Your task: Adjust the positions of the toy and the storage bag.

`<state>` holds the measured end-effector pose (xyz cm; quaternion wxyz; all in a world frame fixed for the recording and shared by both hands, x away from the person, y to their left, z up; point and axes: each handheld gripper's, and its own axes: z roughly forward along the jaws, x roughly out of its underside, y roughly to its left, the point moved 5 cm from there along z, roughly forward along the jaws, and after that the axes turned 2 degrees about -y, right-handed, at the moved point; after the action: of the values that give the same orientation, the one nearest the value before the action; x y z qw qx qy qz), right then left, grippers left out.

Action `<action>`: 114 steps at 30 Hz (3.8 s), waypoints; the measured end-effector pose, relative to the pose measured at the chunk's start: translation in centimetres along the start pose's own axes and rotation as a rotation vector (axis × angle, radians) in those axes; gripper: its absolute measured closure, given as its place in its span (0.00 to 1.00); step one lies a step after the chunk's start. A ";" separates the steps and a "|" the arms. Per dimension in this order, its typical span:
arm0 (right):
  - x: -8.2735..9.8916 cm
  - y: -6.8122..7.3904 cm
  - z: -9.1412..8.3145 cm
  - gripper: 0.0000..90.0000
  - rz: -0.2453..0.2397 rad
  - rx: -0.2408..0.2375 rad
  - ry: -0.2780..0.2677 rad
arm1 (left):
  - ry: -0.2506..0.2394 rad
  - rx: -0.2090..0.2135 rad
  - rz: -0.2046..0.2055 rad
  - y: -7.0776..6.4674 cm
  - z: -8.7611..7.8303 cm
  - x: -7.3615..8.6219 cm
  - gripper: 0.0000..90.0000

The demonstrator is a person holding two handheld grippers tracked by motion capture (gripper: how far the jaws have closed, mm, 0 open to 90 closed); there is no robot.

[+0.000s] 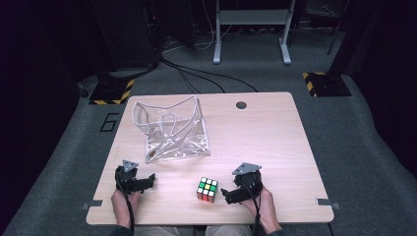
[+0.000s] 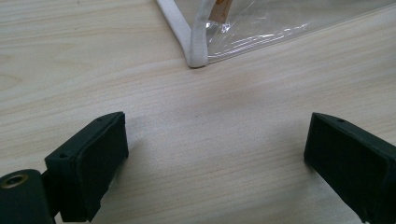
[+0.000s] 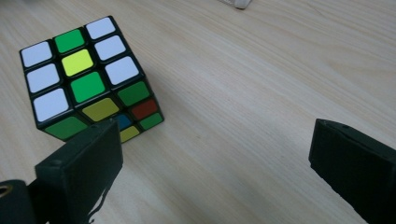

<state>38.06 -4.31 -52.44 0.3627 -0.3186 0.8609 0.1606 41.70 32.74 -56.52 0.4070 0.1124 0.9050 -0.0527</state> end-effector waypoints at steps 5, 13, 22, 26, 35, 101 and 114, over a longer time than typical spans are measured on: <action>-0.3 0.5 0.1 0.02 -0.009 -0.016 0.006 | -0.001 -0.002 0.001 0.0 0.0 0.0 0.07; -0.8 1.6 0.0 0.03 -0.036 -0.065 -0.001 | -0.001 -0.002 0.001 0.0 0.0 0.0 0.07; -1.3 2.7 -0.2 0.02 -0.071 -0.099 -0.006 | -0.001 -0.002 0.001 0.0 0.0 0.0 0.07; -1.5 3.3 -0.1 0.02 -0.081 -0.112 -0.007 | -0.002 -0.002 0.002 0.0 0.0 0.0 0.07; -1.9 4.5 0.9 0.02 -0.120 -0.137 0.016 | -0.001 -0.002 0.002 0.0 0.0 0.0 0.07; -1.7 -0.2 0.6 0.37 -0.046 0.015 0.026 | -0.001 -0.001 0.003 0.0 0.0 0.0 0.07; -0.4 -4.3 -0.2 0.37 0.036 0.095 0.031 | -0.001 -0.001 0.003 0.0 0.0 0.0 0.07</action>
<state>41.06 -7.43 -52.18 0.3611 -0.2877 0.8787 0.1211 41.69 32.73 -56.52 0.4074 0.1133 0.9047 -0.0518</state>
